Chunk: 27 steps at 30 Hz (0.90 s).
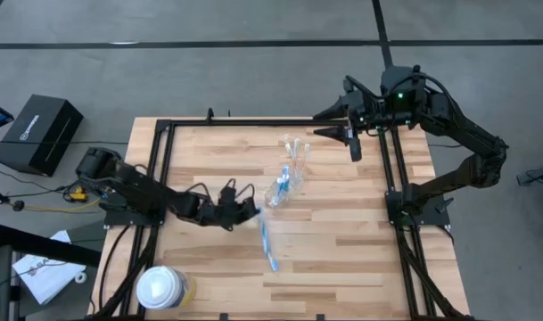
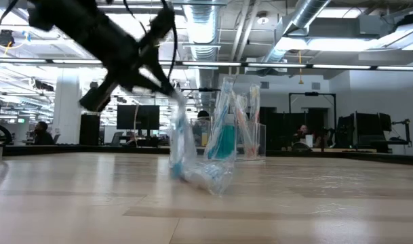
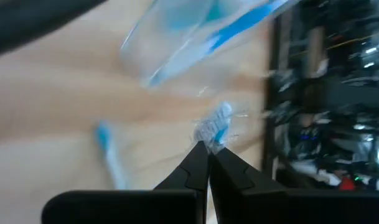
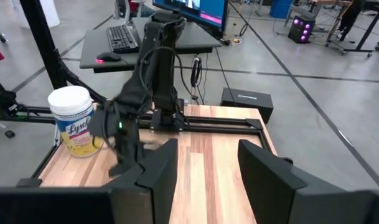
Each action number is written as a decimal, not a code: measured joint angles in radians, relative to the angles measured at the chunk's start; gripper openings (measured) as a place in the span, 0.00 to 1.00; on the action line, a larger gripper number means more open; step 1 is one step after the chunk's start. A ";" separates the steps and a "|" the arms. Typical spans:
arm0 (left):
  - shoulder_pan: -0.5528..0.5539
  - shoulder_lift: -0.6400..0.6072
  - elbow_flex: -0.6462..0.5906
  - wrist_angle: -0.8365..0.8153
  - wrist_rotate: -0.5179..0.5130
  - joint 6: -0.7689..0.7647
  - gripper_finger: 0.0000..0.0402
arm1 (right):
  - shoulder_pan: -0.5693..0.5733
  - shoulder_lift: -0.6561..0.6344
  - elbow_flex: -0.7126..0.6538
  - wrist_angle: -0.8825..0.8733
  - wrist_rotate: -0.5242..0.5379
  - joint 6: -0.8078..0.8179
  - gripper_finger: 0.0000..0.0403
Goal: Pick & Place toothbrushing station
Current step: Put the left blue toothbrush into the left section of the transparent organizer
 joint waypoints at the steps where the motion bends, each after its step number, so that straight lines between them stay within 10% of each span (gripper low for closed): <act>1: 0.000 -0.027 0.000 -0.004 -0.040 0.035 0.00 | -0.002 0.000 0.000 0.000 0.000 0.001 0.39; 11: 0.013 -0.316 0.000 0.037 -0.359 0.654 0.00 | -0.007 0.000 0.000 0.004 0.000 0.022 0.39; 27: 0.159 -0.478 0.002 0.334 -0.250 1.315 0.00 | -0.007 0.000 0.000 0.036 0.009 0.086 0.39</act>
